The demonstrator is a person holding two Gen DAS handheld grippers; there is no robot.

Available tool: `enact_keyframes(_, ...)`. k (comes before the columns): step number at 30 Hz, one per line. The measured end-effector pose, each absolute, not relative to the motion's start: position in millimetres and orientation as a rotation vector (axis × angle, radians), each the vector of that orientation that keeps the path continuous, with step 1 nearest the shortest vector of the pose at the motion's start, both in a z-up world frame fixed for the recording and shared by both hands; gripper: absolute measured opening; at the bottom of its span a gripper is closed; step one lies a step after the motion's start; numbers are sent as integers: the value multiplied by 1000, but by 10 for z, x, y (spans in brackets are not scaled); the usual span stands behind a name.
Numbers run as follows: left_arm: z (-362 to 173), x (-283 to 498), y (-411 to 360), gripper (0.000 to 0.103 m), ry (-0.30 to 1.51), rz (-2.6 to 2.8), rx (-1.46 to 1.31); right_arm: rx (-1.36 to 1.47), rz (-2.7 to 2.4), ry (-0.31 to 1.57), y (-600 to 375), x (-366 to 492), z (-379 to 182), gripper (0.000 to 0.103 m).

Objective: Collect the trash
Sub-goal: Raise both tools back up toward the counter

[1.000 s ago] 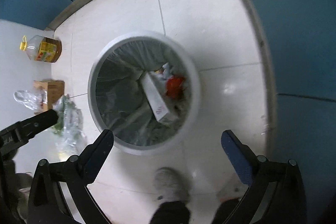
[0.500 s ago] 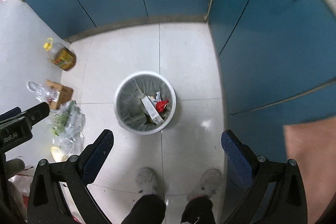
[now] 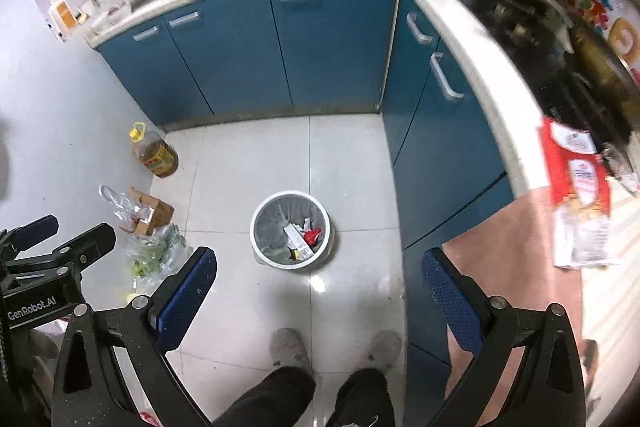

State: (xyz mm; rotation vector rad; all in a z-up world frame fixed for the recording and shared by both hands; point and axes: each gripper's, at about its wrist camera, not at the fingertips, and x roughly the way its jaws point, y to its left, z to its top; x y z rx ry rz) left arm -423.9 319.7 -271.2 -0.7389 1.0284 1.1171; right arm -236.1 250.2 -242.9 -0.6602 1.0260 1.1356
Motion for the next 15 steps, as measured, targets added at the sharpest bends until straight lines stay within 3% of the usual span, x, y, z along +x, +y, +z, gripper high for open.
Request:
enact_keyframes(8,-2115,-3972,2993,103,979,1122,-666,-443,1129,1102,2054,-2026,-1934,103)
enact_keyframes(15,-1886,-2909,2919,103,991,993,-598,-234,1008,1159,1595,-1053,-1721,103)
